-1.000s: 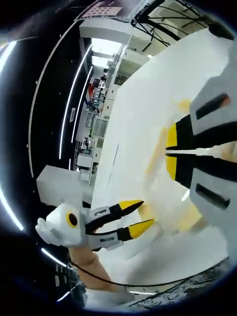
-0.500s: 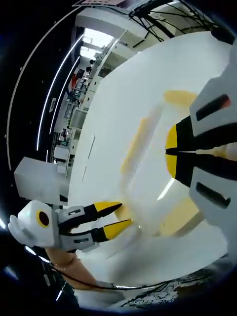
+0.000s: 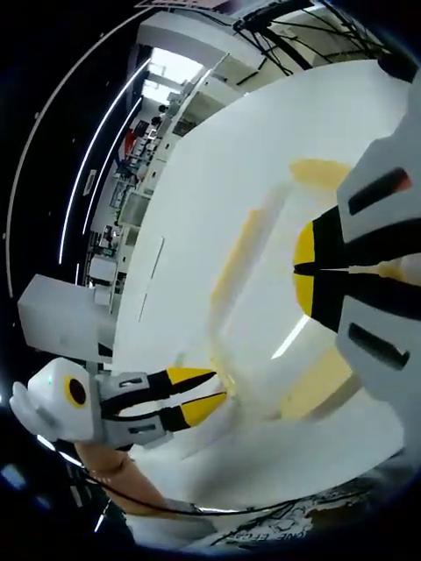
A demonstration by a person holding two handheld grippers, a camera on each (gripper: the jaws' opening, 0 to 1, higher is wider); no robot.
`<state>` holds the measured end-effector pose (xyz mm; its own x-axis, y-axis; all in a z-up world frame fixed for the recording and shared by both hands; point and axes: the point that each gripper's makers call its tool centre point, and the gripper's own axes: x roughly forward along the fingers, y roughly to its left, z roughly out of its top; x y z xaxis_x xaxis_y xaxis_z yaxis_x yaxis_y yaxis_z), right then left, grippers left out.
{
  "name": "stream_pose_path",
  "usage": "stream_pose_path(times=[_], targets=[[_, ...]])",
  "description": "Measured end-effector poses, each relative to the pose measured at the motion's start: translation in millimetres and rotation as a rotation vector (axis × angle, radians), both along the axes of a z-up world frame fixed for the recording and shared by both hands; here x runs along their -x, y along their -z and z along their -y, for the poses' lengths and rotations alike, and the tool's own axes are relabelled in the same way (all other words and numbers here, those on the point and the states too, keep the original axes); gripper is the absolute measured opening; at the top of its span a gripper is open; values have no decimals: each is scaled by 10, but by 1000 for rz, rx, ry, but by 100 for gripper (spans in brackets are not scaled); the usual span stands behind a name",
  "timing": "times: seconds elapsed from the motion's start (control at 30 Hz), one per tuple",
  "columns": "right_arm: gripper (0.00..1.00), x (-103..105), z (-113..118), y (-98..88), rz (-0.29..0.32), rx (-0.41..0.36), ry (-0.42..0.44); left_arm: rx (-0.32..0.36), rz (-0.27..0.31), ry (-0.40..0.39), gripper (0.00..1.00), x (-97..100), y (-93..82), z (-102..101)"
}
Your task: Snap each plastic latch of the storage box into its locked position after aligning the lid with the box until every specified latch is closed and the lid sits flush.
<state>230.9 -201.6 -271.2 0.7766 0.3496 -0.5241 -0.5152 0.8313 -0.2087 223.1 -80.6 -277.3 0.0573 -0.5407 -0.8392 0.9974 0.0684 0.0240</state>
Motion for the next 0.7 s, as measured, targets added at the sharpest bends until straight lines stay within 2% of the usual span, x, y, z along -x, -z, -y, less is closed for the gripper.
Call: stream_pose_path(times=[0.03,0.13,0.23,0.4,0.5,0.6,0.67,0.7], targets=[[0,2,0,0,0,1,0,0,1,0,14,-1,-1,1],[0,14,-3,2,0,4,-2,58,2,-9,14,-13,-115,94],[0,19,-15,2,-6,-2,-9,73,19,0,15,-25,-166,210],[0,27,-47,-1,-16,1,-16,36,36,31,15,-25,-107,430],[0,40,-63,-4,-27,-3,-24,-15,58,25,14,-93,-45,469],[0,47,-64,-11,-28,13,-30,-23,44,16,11,-84,-57,490],[0,31,-43,-13,-10,41,-18,-67,76,23,7,-116,-30,444],[0,22,-31,-15,-7,45,-13,-54,63,22,6,-101,-39,468]])
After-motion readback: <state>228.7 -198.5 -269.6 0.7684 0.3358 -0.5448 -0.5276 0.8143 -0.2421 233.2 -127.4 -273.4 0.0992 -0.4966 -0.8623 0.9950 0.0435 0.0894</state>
